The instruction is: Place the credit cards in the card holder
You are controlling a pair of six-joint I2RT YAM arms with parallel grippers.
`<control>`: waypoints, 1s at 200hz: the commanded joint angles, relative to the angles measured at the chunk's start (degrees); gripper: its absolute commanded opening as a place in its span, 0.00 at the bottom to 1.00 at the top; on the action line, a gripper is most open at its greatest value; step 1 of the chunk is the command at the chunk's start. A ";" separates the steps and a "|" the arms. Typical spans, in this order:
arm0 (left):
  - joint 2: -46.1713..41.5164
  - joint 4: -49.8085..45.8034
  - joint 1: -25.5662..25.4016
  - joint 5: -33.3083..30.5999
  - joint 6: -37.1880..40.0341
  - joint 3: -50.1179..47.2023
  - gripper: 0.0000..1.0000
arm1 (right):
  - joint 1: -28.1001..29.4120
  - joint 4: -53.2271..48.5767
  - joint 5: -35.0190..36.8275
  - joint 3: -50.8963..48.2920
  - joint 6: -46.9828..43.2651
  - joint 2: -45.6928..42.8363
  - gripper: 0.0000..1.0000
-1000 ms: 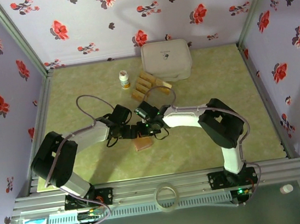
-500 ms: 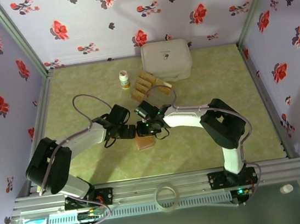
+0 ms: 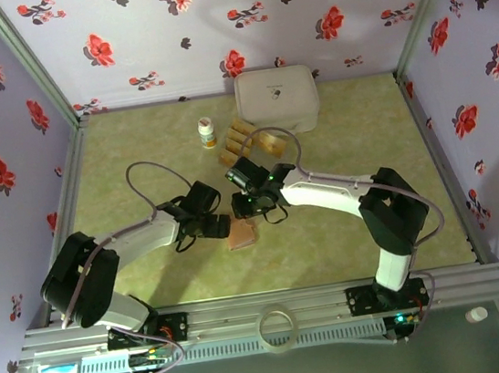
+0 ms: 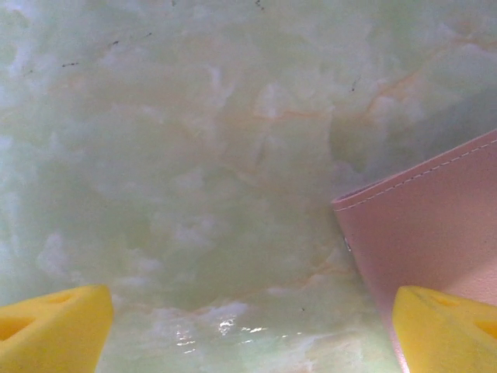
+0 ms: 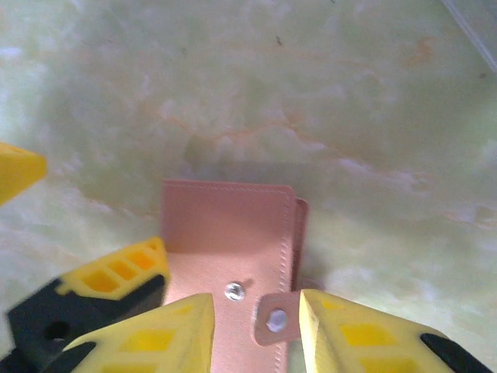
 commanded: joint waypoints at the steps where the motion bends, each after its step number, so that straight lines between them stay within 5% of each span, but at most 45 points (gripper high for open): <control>1: 1.24 1.14 -0.71 0.09 -0.31 -0.31 0.93 | -0.09 -4.60 2.32 1.55 -2.56 0.05 0.34; 180: 6.21 1.39 -3.11 -2.89 -1.79 -1.47 0.93 | 0.77 -5.70 1.78 3.21 -4.40 5.13 0.30; 200: 6.20 1.38 -3.11 -2.89 -1.80 -1.47 0.93 | 0.71 -5.96 2.22 2.94 -4.63 5.42 0.22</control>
